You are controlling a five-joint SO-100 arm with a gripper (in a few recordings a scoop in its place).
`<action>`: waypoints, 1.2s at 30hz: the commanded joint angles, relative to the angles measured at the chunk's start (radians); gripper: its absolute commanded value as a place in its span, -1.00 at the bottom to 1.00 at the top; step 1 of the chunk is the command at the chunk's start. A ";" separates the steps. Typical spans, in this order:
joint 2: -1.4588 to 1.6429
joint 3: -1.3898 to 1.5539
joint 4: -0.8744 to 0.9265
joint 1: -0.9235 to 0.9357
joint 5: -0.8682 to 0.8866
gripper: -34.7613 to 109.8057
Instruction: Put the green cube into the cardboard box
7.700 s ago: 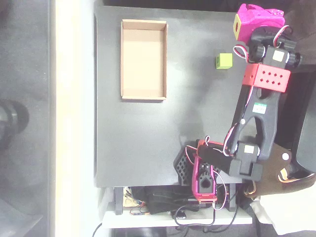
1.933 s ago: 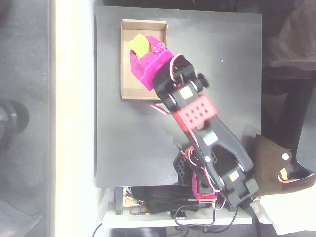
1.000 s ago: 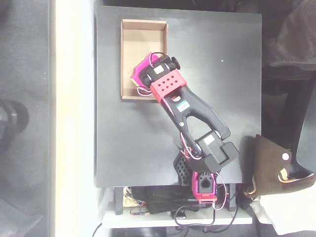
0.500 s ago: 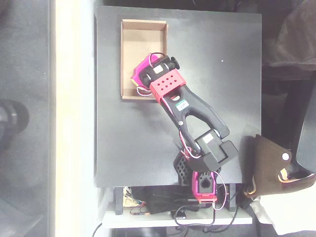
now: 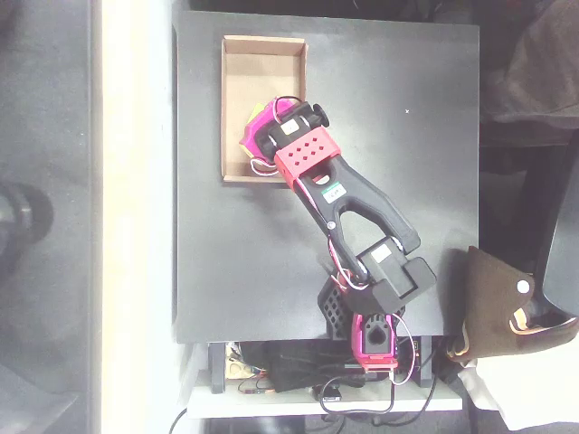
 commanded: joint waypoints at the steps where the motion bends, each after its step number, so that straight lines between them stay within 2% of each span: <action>1: 0.037 -0.011 -0.002 -0.009 0.005 -0.07; 15: 0.411 -0.018 -0.002 0.008 0.005 -0.07; 23: 0.518 -0.225 -0.002 0.011 0.005 -0.07; 28: 0.571 -0.337 -0.002 0.061 0.005 -0.07; 36: 0.747 -0.328 0.011 0.187 0.005 -0.07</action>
